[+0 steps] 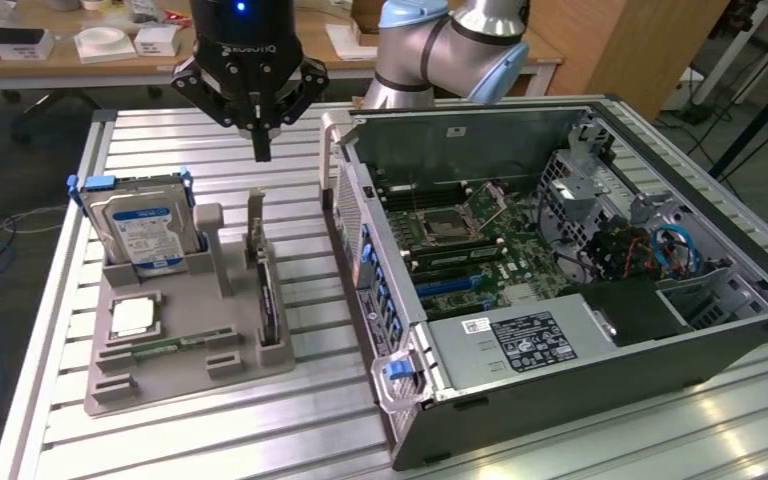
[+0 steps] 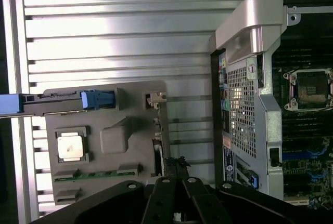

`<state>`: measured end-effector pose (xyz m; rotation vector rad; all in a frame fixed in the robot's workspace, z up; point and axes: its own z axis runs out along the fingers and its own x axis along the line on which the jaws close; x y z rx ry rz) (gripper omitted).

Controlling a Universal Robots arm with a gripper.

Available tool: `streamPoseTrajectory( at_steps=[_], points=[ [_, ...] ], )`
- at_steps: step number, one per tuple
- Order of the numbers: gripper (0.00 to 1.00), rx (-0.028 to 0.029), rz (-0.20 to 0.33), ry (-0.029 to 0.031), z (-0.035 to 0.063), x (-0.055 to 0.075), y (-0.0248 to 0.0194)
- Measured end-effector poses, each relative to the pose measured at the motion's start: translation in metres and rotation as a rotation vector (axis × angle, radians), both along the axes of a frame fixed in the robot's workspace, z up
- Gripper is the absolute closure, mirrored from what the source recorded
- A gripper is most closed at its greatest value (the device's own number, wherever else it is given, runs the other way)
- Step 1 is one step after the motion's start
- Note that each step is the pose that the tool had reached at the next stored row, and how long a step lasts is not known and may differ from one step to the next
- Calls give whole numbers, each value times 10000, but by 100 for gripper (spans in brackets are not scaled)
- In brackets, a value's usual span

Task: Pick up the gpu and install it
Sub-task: 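Pick up the gpu and move the gpu toward the slot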

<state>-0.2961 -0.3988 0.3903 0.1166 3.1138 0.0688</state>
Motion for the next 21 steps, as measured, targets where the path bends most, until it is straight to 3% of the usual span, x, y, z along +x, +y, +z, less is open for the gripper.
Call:
streamPoseTrajectory(
  at_steps=[6,14,21],
  points=[
    [89,1,0,-1,0,0,0],
    [59,0,0,-1,0,0,0],
    [59,2,0,-3,-27,0,0]
  ],
)
